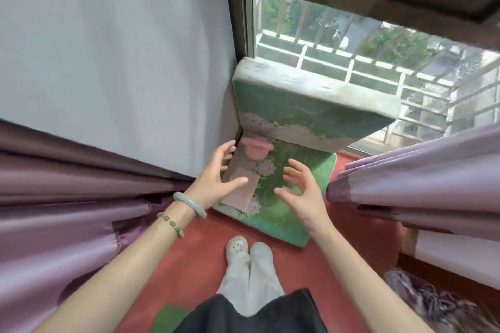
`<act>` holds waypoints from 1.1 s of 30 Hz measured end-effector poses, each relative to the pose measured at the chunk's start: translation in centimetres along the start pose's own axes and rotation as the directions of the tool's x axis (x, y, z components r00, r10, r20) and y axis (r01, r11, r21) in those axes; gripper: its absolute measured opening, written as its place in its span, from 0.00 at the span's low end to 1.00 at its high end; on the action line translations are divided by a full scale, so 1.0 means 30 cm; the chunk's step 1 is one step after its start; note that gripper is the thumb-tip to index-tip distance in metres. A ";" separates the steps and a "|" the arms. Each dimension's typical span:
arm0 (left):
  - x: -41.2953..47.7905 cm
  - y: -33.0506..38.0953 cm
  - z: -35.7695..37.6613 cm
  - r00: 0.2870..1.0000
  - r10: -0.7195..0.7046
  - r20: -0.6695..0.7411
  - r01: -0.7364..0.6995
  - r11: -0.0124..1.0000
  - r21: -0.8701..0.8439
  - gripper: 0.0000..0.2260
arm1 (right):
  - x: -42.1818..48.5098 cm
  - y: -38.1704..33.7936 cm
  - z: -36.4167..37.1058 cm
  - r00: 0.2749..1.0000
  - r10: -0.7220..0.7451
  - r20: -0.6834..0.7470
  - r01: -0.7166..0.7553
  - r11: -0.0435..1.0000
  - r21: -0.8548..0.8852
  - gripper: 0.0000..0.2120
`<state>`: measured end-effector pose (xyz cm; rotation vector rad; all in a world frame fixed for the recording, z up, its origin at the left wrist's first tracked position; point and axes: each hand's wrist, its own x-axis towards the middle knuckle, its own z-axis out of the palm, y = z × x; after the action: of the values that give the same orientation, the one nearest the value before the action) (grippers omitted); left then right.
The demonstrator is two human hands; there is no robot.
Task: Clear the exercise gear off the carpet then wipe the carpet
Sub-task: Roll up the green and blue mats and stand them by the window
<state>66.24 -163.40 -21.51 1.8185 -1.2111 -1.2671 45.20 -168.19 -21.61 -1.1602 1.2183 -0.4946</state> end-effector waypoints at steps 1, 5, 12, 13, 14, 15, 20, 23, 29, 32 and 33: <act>-0.036 0.075 -0.011 1.000 0.025 -0.018 -0.025 1.000 -0.019 0.37 | -0.037 -0.066 -0.020 1.000 -0.028 0.004 0.028 1.000 0.006 0.31; -0.168 0.335 -0.049 0.990 0.130 -0.058 -0.134 0.989 -0.067 0.37 | -0.183 -0.303 -0.102 0.990 -0.141 -0.002 0.141 0.990 0.015 0.33; -0.317 0.642 -0.078 0.931 0.363 0.039 -0.363 0.932 -0.007 0.38 | -0.422 -0.521 -0.274 0.951 -0.286 -0.116 0.289 0.957 0.006 0.38; -0.326 0.680 -0.081 0.914 0.400 0.063 -0.402 0.916 0.012 0.38 | -0.460 -0.537 -0.300 0.944 -0.299 -0.138 0.303 0.953 0.009 0.38; -0.331 0.715 -0.083 0.899 0.430 0.086 -0.433 0.901 0.026 0.39 | -0.497 -0.549 -0.324 0.938 -0.307 -0.162 0.313 0.950 0.013 0.38; -0.334 0.753 -0.082 0.881 0.461 0.110 -0.466 0.884 0.034 0.39 | -0.532 -0.561 -0.346 0.930 -0.314 -0.189 0.323 0.946 0.015 0.38; -0.333 0.896 -0.027 0.786 0.568 0.243 -0.590 0.807 0.020 0.41 | -0.700 -0.605 -0.423 0.868 -0.329 -0.372 0.366 0.930 0.033 0.39; -0.332 0.951 0.028 0.735 0.595 0.325 -0.624 0.781 -0.022 0.41 | -0.801 -0.598 -0.439 0.814 -0.306 -0.494 0.372 0.927 0.039 0.40; -0.343 0.988 0.161 0.606 0.621 0.497 -0.643 0.750 -0.153 0.48 | -1.043 -0.513 -0.440 0.647 -0.199 -0.736 0.334 0.942 0.040 0.40; -0.375 0.998 0.259 0.519 0.615 0.594 -0.631 0.744 -0.218 0.48 | -1.196 -0.444 -0.418 0.518 -0.121 -0.847 0.321 0.945 0.062 0.40; -0.392 1.001 0.298 0.486 0.613 0.623 -0.624 0.742 -0.243 0.47 | -1.251 -0.418 -0.407 0.476 -0.093 -0.875 0.315 0.946 0.071 0.40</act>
<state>46.28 -164.40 5.35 0.6992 -2.0347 -1.4745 24.90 -147.39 7.90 -0.8391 1.8178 -1.5165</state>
